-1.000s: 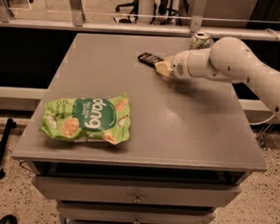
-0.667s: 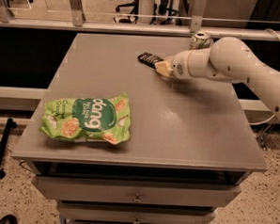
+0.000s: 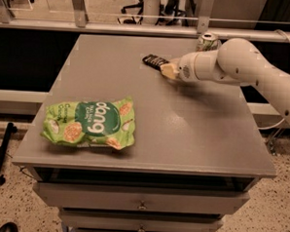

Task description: Pick rxbar chocolate

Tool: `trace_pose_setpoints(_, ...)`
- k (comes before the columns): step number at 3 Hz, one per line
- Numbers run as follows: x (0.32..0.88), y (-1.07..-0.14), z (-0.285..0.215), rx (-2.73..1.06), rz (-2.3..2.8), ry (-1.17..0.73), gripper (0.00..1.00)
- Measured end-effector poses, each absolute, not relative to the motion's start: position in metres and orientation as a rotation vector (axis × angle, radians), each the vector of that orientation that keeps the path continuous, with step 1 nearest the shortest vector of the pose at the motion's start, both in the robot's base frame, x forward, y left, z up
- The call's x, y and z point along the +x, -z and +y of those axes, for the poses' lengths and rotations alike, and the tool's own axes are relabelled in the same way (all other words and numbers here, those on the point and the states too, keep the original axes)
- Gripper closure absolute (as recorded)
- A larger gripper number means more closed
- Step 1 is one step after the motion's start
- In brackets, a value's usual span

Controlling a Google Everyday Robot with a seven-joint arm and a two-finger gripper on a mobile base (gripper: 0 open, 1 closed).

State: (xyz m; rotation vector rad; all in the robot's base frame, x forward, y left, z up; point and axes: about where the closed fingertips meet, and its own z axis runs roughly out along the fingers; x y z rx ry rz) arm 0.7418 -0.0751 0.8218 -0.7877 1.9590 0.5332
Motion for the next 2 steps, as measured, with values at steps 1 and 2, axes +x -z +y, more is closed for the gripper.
trace_pose_setpoints(1,0.7417,-0.8219,-0.0751,-0.788,1.959,-0.533,0.61)
trace_pose_setpoints(2,0.7417,-0.8223,-0.0751,-0.788,1.959,-0.533,0.38)
